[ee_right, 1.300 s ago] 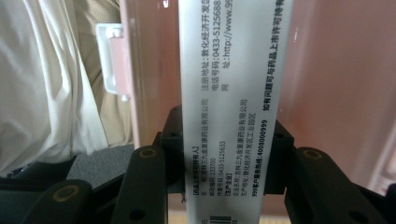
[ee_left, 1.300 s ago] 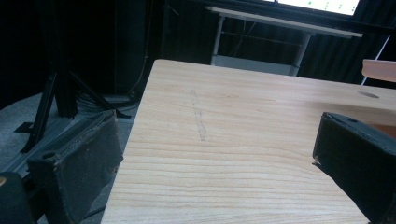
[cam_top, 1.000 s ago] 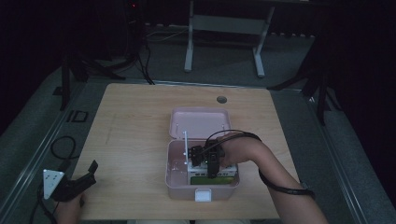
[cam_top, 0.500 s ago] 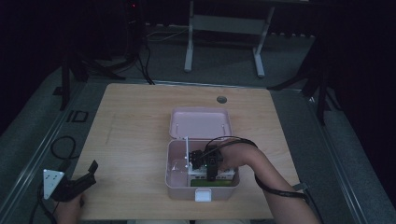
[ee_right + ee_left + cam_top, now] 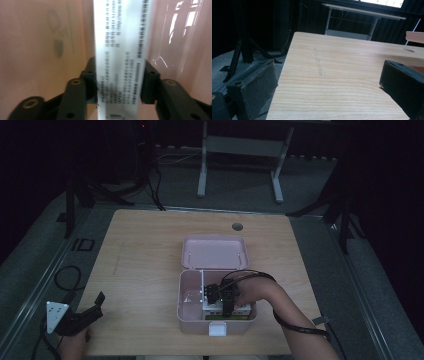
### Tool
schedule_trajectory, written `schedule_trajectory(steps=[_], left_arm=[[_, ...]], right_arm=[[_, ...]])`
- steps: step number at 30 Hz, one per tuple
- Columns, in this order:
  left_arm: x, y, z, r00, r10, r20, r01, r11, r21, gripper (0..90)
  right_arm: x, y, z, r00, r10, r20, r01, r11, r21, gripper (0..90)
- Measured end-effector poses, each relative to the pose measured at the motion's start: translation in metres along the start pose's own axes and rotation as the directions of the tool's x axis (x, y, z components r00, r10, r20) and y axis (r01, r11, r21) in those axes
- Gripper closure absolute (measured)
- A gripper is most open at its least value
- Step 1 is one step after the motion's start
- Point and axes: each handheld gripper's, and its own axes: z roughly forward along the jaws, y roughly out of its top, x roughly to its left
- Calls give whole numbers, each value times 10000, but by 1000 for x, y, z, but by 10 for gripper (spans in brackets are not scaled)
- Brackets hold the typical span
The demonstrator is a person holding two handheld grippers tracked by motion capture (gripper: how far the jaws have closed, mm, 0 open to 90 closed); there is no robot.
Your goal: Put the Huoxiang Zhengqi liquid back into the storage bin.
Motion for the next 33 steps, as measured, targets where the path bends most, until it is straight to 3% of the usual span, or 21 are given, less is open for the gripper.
schedule_trajectory(steps=[6, 15, 18, 20, 22, 25, 28, 33], left_arm=[[0, 0, 0, 10000, -5, 13, 5, 10000, 4, 11], [0, 0, 0, 10000, 2, 4, -2, 10000, 2, 12], [0, 0, 0, 10000, -8, -6, 8, 10000, -13, 11], [0, 0, 0, 10000, -11, -4, 11, 10000, -13, 12], [0, 0, 0, 10000, -13, -3, 13, 10000, -18, 12], [0, 0, 0, 10000, -7, -7, 7, 10000, -19, 12], [0, 0, 0, 10000, -3, -12, 3, 10000, -17, 12], [0, 0, 0, 10000, 12, -32, -12, 10000, -5, 11]], right_arm=[[3, -2, -11, 9999, -72, 136, 74, 9998, -164, 486], [8, -19, -50, 9986, 97, 525, -11, 9868, -1619, 301], [8, -29, -64, 9981, 256, 552, -114, 9699, -2431, 197], [9, -38, -73, 9968, 279, 743, -39, 9522, -3056, 127], [11, -50, -82, 9933, 288, 1121, 131, 9342, -3564, 119], [10, -70, -91, 9779, 772, 1942, 102, 9106, -4132, 118], [6, -90, -92, 9614, 1337, 2403, -167, 9007, -4341, 124], [0, -121, -87, 9394, 2159, 2664, -639, 8736, -4825, 124]])
